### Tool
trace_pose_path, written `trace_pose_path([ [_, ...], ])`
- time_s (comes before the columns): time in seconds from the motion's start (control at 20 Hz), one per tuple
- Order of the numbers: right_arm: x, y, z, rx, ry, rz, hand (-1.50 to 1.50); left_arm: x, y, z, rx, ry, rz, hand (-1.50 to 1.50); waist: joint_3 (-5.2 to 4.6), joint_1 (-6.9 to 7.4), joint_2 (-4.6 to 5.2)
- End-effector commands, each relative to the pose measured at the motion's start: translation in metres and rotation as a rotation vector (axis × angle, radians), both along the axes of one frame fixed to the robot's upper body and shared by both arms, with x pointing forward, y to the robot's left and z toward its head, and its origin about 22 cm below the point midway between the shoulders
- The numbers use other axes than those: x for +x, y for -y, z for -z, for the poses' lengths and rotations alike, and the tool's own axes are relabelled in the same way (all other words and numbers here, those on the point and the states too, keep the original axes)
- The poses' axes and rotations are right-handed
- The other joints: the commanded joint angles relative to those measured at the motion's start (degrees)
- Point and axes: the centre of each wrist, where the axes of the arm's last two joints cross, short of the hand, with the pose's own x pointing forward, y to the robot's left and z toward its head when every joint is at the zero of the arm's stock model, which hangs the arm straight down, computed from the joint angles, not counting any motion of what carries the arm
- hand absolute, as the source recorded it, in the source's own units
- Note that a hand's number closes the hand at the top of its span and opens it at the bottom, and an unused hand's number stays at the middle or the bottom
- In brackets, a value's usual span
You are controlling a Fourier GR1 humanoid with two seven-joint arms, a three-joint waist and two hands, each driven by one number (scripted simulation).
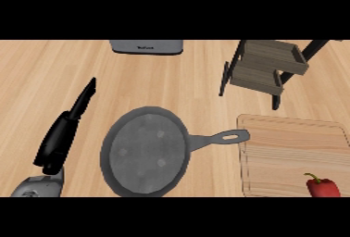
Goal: Pick the croissant from the cutting board and place it in the tiered basket
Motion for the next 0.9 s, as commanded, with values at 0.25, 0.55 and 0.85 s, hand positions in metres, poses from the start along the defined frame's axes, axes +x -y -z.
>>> trace_pose_path([
  [0.25,0.024,-0.025,0.044,0.255,-0.004,-0.116,-1.50,0.006,0.008,0.006,-0.006,-0.003,0.017,0.00,0.03,0.06,0.46],
  [0.55,0.017,-0.013,0.030,0.450,0.230,0.060,-1.50,0.003,0.003,-0.004,0.000,0.011,0.012,0.00,0.04,0.21,0.23],
  [0.85,-0.016,0.077,0.008,0.474,0.342,0.366,-1.50,0.004,0.000,-0.003,0.003,0.016,-0.018,0.00,0.07,-0.31,0.39],
])
